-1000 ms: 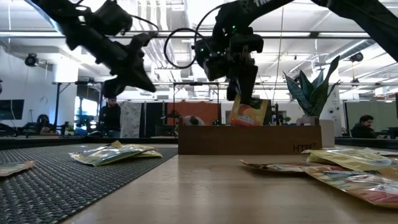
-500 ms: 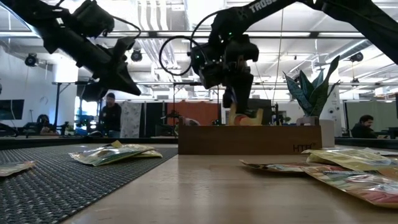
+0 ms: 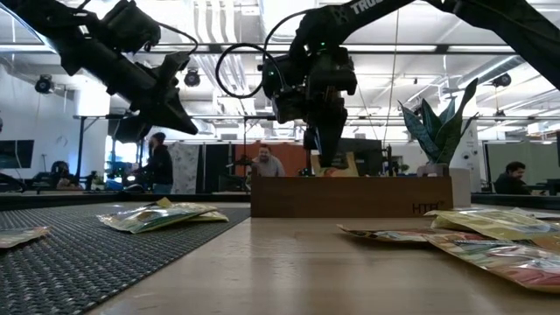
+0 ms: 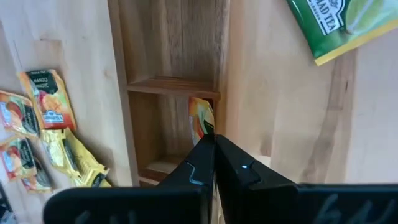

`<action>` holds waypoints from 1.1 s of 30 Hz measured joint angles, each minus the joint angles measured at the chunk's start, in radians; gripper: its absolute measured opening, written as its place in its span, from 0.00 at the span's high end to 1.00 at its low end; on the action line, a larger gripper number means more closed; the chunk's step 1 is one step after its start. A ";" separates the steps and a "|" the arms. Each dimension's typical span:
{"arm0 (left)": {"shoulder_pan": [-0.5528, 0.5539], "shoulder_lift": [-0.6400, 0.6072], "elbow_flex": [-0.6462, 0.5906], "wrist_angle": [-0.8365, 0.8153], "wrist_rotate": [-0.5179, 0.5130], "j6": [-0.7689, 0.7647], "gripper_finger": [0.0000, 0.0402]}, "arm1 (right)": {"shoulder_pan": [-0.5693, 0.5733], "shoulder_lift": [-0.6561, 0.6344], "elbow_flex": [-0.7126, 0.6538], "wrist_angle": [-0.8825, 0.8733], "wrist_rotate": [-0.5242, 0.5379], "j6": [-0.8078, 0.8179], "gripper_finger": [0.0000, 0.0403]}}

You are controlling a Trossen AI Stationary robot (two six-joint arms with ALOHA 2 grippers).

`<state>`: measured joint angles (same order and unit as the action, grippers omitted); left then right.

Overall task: Pick & Place Tea
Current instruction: Put the orange tea bag into the left section of the wooden organizer, then put the yellow tea bag into the middle section of the wooden organizer

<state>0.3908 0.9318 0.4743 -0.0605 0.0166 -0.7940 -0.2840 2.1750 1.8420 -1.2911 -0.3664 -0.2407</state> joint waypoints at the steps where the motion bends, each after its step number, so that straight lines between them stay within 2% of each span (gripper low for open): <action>1: 0.000 0.000 0.000 0.000 0.000 0.000 1.00 | 0.000 0.000 0.000 -0.002 0.000 0.023 0.98; 11: 0.000 0.000 0.000 0.000 0.000 -0.005 1.00 | 0.000 0.000 0.000 -0.010 0.000 0.123 0.96; 25: 0.000 0.000 0.000 0.000 0.000 0.001 1.00 | 0.000 -0.016 0.000 -0.011 0.003 0.129 0.70; 33: 0.000 0.001 -0.006 -0.011 0.000 0.023 1.00 | -0.008 -0.099 0.021 -0.010 0.003 0.130 0.62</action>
<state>0.3908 0.9329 0.4686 -0.0715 0.0170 -0.7711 -0.2921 2.0756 1.8628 -1.3008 -0.3632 -0.1111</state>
